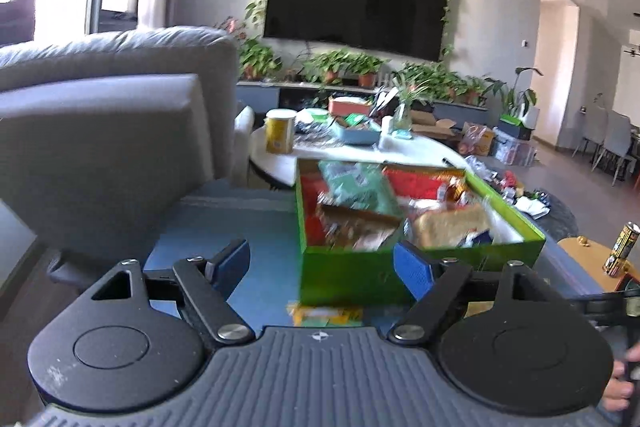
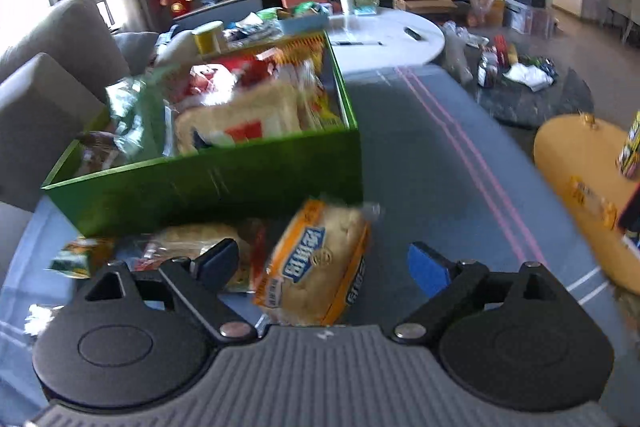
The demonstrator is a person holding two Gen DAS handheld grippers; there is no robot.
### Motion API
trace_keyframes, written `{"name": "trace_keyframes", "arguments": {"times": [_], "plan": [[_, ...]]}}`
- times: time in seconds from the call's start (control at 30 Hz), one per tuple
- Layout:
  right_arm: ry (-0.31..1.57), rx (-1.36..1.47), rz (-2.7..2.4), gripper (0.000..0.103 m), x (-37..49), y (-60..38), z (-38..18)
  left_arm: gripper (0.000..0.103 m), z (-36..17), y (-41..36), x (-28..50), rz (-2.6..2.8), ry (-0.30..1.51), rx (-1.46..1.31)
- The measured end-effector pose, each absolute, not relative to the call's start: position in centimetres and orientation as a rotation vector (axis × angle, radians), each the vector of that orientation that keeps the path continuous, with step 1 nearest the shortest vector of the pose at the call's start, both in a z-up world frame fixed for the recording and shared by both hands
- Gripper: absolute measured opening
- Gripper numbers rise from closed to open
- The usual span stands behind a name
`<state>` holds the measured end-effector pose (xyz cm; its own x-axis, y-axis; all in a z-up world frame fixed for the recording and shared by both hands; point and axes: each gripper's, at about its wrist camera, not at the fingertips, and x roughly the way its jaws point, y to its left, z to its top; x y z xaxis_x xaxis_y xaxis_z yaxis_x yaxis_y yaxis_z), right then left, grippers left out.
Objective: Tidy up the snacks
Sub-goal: 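Grasp the clear nut bag with the left gripper while the right grasps the yellow-labelled bread bag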
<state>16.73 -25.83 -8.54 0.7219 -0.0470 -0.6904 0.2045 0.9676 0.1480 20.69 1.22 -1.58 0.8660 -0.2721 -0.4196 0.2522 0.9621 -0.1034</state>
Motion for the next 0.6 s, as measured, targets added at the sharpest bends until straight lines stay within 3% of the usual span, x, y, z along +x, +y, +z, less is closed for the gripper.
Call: {"name": "trace_keyframes", "arguments": {"times": [0.03,0.1,0.33,0.6], "plan": [[0.739,0.245,-0.143,0.09,16.8,-26.0,-9.4,0.077,-1.9,1.7,20.1,-0.26,0.459,-0.053],[0.714,0.265,-0.203,0.088,16.5,-25.7,-9.4,0.077,-2.6,2.7,19.1,-0.226,0.485,-0.077],[0.617,0.277,-0.189,0.088,11.3,-25.1,-6.9,0.085,-5.9,5.2,17.4,-0.27,0.581,-0.18],[0.665,0.301,-0.189,0.088,7.1,-25.8,-7.3,0.088,-7.1,3.3,18.6,-0.329,0.639,-0.211]]}}
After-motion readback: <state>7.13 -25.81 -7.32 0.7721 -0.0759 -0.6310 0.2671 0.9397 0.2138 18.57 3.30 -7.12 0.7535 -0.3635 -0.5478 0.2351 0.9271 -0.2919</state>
